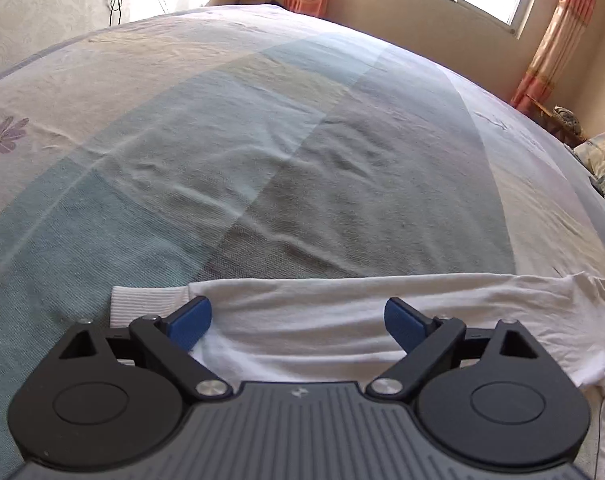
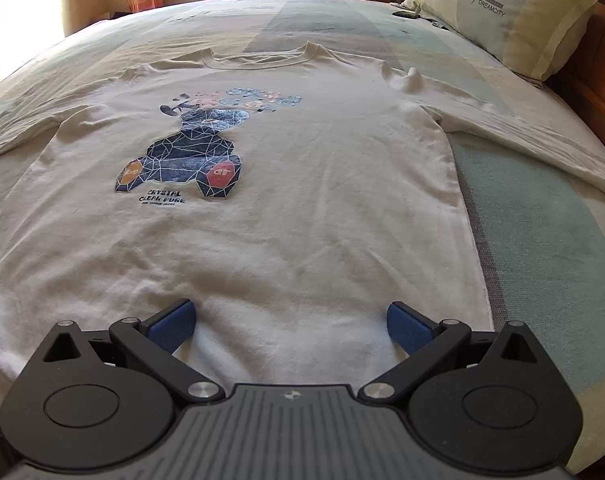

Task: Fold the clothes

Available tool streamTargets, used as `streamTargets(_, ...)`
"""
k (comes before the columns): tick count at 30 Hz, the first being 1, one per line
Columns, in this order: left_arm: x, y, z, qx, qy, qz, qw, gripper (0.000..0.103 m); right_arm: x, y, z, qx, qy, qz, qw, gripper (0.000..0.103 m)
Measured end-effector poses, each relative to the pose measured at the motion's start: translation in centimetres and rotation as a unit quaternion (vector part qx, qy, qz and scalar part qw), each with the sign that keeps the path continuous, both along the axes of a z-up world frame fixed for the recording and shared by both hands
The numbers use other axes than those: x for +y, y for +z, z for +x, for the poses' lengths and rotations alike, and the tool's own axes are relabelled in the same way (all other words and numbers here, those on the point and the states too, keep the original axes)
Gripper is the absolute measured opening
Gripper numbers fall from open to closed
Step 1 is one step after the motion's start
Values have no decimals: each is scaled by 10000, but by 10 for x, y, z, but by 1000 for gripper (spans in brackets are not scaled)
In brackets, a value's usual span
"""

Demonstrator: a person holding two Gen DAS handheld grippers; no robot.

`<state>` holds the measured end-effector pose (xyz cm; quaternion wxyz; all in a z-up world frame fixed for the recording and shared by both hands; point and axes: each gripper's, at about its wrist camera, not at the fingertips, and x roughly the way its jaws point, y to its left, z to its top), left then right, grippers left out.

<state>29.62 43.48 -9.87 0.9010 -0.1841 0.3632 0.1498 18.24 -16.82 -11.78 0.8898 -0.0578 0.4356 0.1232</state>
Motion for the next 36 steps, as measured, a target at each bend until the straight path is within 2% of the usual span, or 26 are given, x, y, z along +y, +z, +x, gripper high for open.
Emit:
streamTargets(3,-33,13,-4,-370,-533,404,9971,95,0,0,0,-16,-2,-2,10000,103)
streamTargets(6,-66,9,-4,-351,-933,878,9911,95,1,0,-1,-49,-32,-10,10000,103)
streamTargets(8,-80,-2,-7,-270,-959,1063,9893,95,2,0,-1,-50,-60,-18,10000,103)
streamTargets(11,-84,-22,-21,-111,-742,1114,9909,96,2,-1,-2,-72,-81,-18,9999,103)
streamTargets(14,-90,-23,-45,-173,-774,1264,9888,96,2,-1,-3,-115,-88,-8,9999,103)
streamTargets(17,-85,-13,-47,-8,-815,1122,9903,96,2,-1,-4,-140,-83,3,9999,103)
streamTargets(18,-82,-7,-45,-22,-787,1063,9912,96,2,-1,-4,-147,-83,6,9999,103)
streamTargets(21,-80,2,-33,-271,-765,1194,9895,96,2,-2,-6,-191,-109,11,9998,103)
streamTargets(24,-71,-6,-21,-162,-643,1013,9926,96,2,-2,-8,-234,-149,12,9996,103)
streamTargets(25,-67,-14,-20,-15,-530,942,9941,96,2,-2,-8,-238,-163,11,9996,103)
streamTargets(29,-71,-26,-49,-152,-663,1145,9911,97,2,-2,-8,-250,-174,20,9995,103)
streamTargets(32,-71,-15,-54,-2,-768,1077,9912,96,3,4,-4,-29,-157,94,9998,103)
streamTargets(36,-78,7,-45,-464,-1099,945,9883,96,3,13,3,319,-130,208,9992,103)
